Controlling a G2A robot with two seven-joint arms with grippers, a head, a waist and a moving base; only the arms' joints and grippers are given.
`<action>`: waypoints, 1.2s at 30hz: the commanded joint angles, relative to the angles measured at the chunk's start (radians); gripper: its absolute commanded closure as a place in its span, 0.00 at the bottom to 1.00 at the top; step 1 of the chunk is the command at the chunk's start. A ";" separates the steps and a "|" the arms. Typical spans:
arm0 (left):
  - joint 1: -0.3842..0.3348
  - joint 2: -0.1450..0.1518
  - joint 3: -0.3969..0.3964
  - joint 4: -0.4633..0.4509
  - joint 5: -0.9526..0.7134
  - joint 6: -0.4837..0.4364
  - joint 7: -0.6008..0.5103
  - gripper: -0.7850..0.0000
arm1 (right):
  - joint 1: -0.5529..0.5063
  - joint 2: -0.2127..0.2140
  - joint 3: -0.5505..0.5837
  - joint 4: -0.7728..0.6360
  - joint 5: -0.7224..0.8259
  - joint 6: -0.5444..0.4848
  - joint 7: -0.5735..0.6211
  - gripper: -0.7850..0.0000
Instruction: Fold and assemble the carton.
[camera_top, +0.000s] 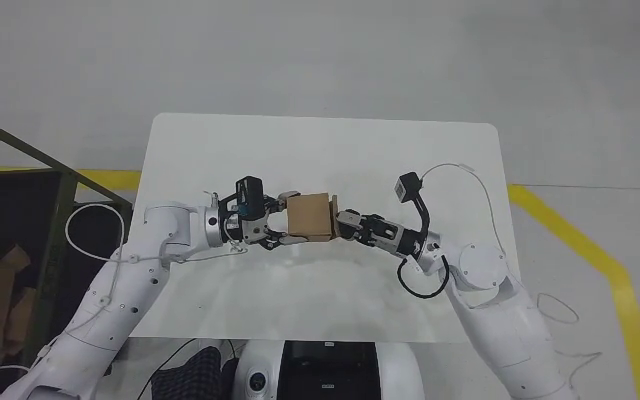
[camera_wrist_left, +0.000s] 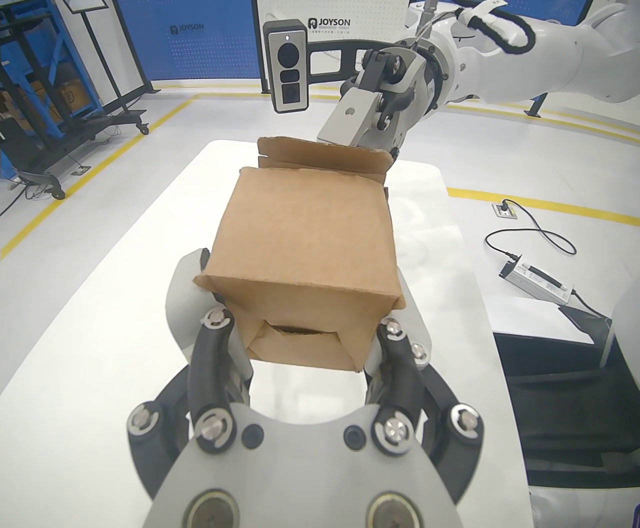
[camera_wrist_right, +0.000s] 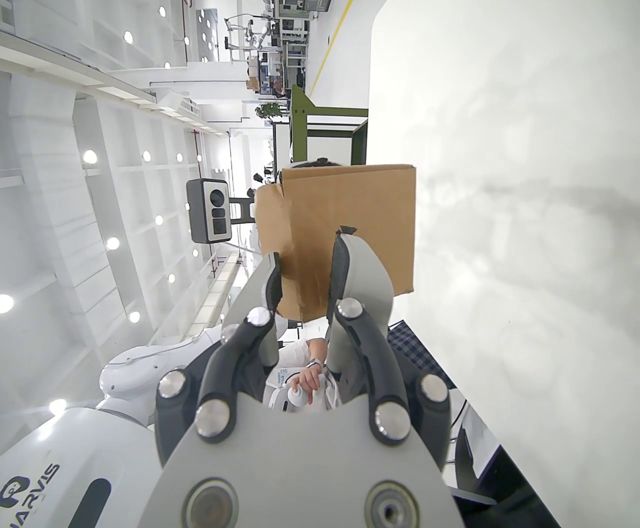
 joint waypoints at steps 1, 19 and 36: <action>0.000 0.000 0.000 0.000 0.002 -0.002 0.000 0.36 | -0.001 0.001 0.001 -0.001 0.005 -0.002 -0.002 0.70; 0.008 -0.003 -0.010 -0.005 0.009 -0.005 -0.001 0.39 | 0.008 0.005 -0.027 -0.006 -0.017 0.004 -0.015 0.72; 0.012 -0.006 -0.016 -0.012 0.011 -0.006 0.004 0.41 | 0.018 0.008 -0.045 -0.004 -0.050 0.019 -0.047 0.76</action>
